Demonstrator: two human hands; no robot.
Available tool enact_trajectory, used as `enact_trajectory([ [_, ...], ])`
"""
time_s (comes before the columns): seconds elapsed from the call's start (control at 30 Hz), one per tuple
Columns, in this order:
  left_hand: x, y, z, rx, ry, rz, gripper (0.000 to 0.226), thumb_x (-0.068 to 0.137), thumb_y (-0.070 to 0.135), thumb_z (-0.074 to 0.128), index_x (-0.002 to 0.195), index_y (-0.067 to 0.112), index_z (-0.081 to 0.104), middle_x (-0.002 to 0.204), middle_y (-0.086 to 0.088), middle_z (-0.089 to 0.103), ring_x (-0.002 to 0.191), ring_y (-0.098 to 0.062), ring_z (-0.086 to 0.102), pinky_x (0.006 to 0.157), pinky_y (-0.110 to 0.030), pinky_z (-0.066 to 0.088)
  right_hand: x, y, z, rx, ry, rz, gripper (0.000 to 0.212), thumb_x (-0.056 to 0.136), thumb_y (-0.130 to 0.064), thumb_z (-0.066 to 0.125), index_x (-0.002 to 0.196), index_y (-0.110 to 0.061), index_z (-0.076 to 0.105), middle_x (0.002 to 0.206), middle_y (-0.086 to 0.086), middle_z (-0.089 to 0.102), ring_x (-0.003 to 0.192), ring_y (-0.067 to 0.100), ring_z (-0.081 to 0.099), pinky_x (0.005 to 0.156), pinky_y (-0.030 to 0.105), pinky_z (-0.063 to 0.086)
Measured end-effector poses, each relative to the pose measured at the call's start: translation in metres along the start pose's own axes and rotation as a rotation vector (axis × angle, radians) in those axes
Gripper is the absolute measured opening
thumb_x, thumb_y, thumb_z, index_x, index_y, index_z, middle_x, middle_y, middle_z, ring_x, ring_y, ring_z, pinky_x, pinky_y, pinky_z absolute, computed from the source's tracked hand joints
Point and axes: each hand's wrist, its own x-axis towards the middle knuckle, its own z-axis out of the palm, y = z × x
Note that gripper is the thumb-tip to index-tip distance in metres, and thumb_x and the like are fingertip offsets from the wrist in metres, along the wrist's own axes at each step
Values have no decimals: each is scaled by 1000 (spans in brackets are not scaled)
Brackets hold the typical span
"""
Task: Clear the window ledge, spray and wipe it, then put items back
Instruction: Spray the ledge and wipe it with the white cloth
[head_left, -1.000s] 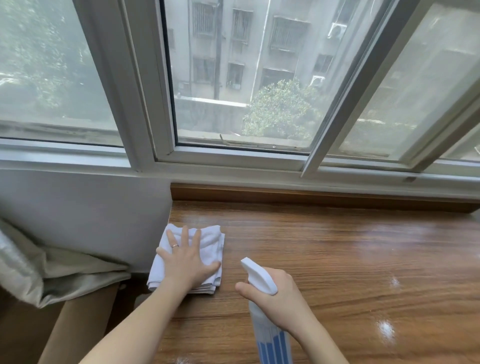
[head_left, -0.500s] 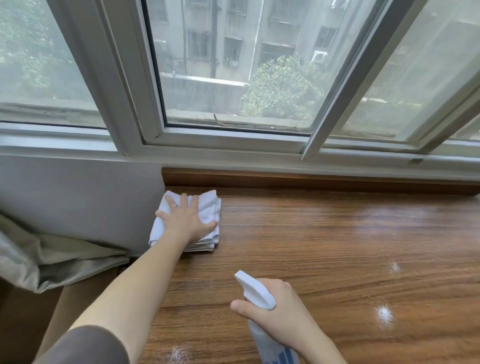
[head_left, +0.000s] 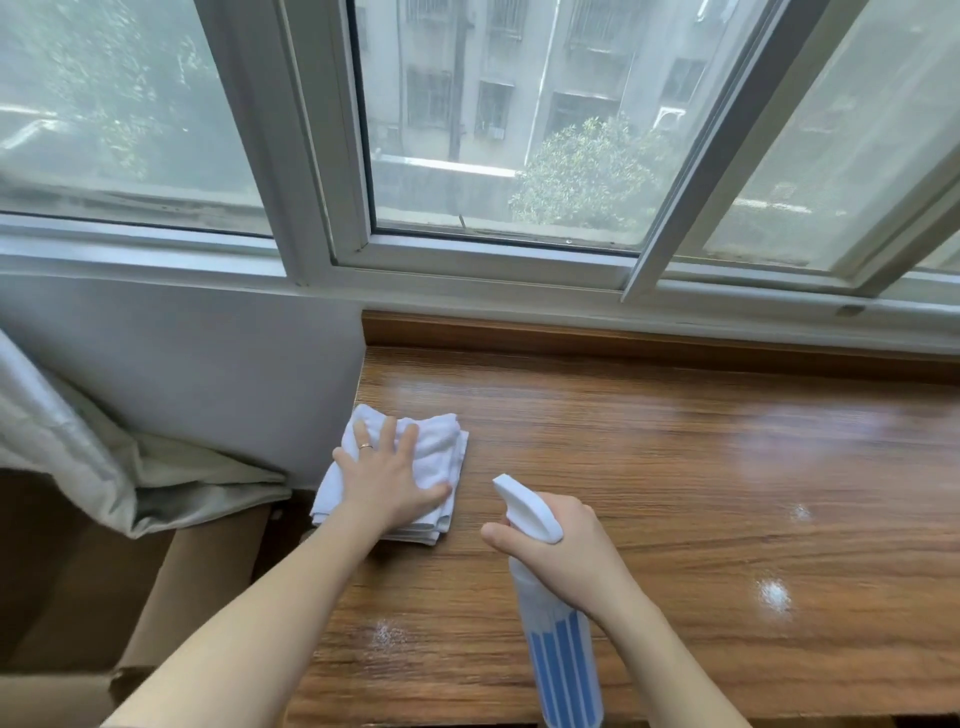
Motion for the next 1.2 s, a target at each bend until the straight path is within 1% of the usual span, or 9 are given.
enact_trajectory([
  [0.17, -31, -1, 13, 4, 29, -12, 93, 72, 84, 35, 148, 34, 13, 157, 2, 6, 144, -45, -3, 102, -64, 21, -11, 0, 8, 33, 13, -6, 54, 80, -47, 77, 65, -12, 39, 59, -8, 38, 57, 8, 35, 58, 28, 29],
  [0.3, -20, 1, 7, 17, 21, 1, 94, 72, 84, 35, 147, 31, 15, 153, 3, 14, 142, -47, 3, 99, -65, 25, -24, 1, 14, 59, 28, 8, 54, 80, -48, 76, 69, -6, 45, 60, -8, 42, 56, 7, 38, 57, 25, 31],
  [0.47, 11, -1, -9, 7, -22, 25, 93, 75, 82, 38, 150, 33, 13, 155, 4, 15, 145, -45, 0, 104, -69, 21, -41, 9, 17, 42, 33, 5, 52, 81, -48, 76, 66, -10, 44, 58, -9, 41, 55, 6, 38, 57, 23, 30],
  [0.6, 19, 2, -12, -7, -7, 5, 86, 77, 79, 38, 148, 34, 19, 153, 3, 21, 145, -44, 1, 103, -69, 21, -53, 16, 22, 18, 25, 17, 51, 80, -48, 76, 59, -22, 38, 56, -10, 38, 53, 5, 34, 55, 22, 27],
  [0.73, 14, -1, -8, 2, -27, 20, 90, 76, 81, 38, 150, 34, 15, 156, 3, 16, 145, -45, -3, 103, -68, 20, -58, 24, 24, 19, -18, 21, 51, 81, -48, 75, 66, -9, 47, 59, -7, 41, 55, 6, 37, 58, 26, 30],
  [0.87, -1, -3, -3, 3, -21, 17, 93, 75, 81, 38, 150, 33, 13, 157, 4, 12, 146, -44, -2, 104, -68, 19, -57, 28, 27, -3, -13, -8, 51, 81, -47, 75, 58, -22, 39, 55, -10, 40, 53, 4, 36, 56, 24, 29],
  [1.03, -26, 4, 3, 8, -33, -23, 94, 75, 81, 38, 151, 33, 12, 157, 5, 12, 146, -44, -2, 105, -67, 20, -61, 37, 24, 15, -44, -24, 55, 78, -55, 73, 71, -6, 49, 62, -6, 45, 58, 7, 40, 59, 28, 34],
  [1.13, -40, 6, 6, 2, -40, -40, 94, 76, 80, 40, 151, 32, 12, 157, 5, 11, 146, -44, -1, 106, -67, 20, -66, 44, 26, -1, -65, -43, 58, 77, -59, 71, 77, -4, 55, 64, -5, 49, 59, 6, 43, 59, 26, 36],
  [1.2, -46, 6, 9, 4, -37, -44, 94, 76, 81, 39, 151, 32, 11, 157, 5, 11, 146, -44, 0, 106, -67, 20, -70, 49, 30, -17, -85, -49, 56, 79, -58, 71, 75, -5, 55, 65, -5, 49, 59, 7, 43, 58, 25, 35],
])
